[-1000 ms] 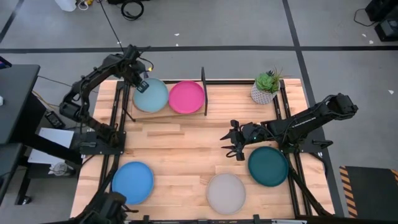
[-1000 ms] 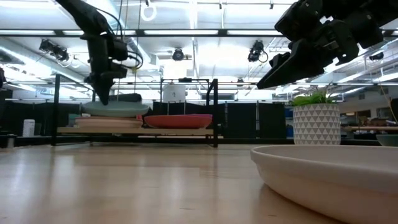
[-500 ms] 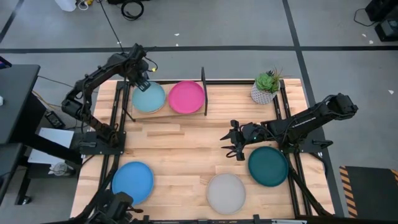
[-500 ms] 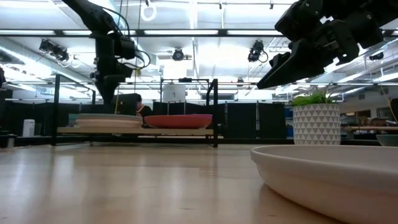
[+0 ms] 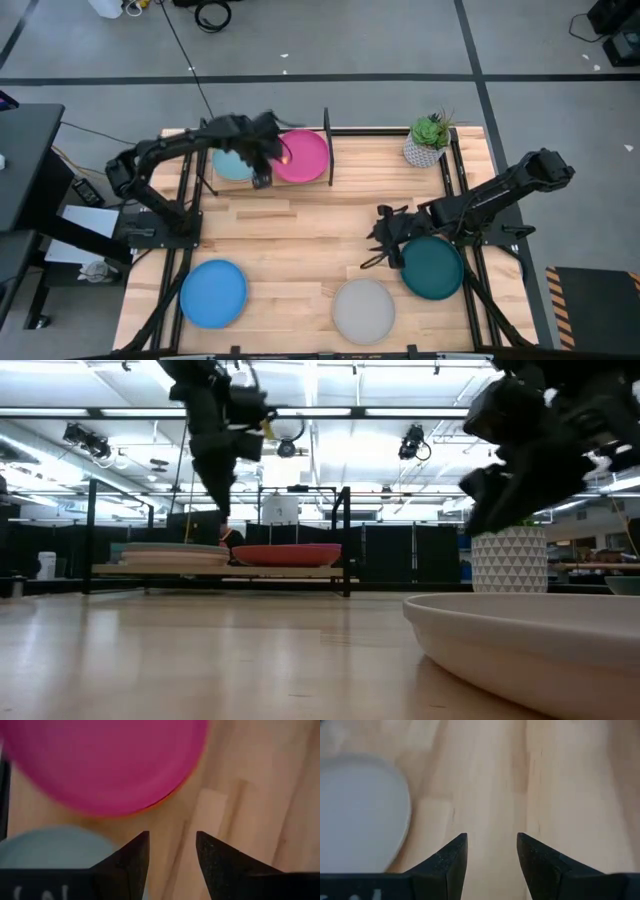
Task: Place and stack plates onto a shelf
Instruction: Stack the dark blue plate on the pink plate
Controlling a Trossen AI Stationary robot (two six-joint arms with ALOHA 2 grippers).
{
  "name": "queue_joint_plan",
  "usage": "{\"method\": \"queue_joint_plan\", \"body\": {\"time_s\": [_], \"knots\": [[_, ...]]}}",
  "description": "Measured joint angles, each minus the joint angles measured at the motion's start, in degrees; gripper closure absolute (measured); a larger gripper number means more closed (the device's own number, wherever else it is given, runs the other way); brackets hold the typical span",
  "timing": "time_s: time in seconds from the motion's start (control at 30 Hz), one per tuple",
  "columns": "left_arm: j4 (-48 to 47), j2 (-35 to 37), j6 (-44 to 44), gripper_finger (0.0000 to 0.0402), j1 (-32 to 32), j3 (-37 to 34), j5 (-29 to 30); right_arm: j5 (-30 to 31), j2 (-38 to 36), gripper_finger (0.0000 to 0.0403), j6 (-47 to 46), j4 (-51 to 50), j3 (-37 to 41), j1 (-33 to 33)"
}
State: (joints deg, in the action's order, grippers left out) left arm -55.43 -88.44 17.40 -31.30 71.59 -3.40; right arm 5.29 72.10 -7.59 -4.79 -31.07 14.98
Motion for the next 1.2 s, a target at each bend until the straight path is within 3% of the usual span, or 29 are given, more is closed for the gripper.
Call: {"method": "queue_joint_plan", "body": {"time_s": [0.17, 0.33, 0.5, 0.9, 1.2], "knots": [[3.9, 1.1, -1.2, 0.0235, 7.8, 0.0, 1.4, 2.0, 0.0, 0.0229, -2.9, -18.5, -6.7, 2.9], [14.8, 3.1, -0.2, 0.0235, 11.9, -4.1, 1.3, -2.0, 0.0, 0.0232, -2.7, -33.9, -9.7, 3.4], [18.8, 4.4, 0.5, 0.0235, 13.8, -8.4, 1.5, -6.5, 0.0, 0.0232, -4.2, -41.2, -9.7, 3.6], [18.3, 7.0, -2.1, 0.0235, 18.3, -9.3, 1.8, -4.2, 4.0, 0.0263, -5.4, -42.4, -7.6, 3.7], [18.0, 8.8, -2.4, 0.0235, 22.9, -9.3, 2.3, -4.8, 12.2, 0.0341, -4.6, -43.3, -9.8, 0.6]]}}
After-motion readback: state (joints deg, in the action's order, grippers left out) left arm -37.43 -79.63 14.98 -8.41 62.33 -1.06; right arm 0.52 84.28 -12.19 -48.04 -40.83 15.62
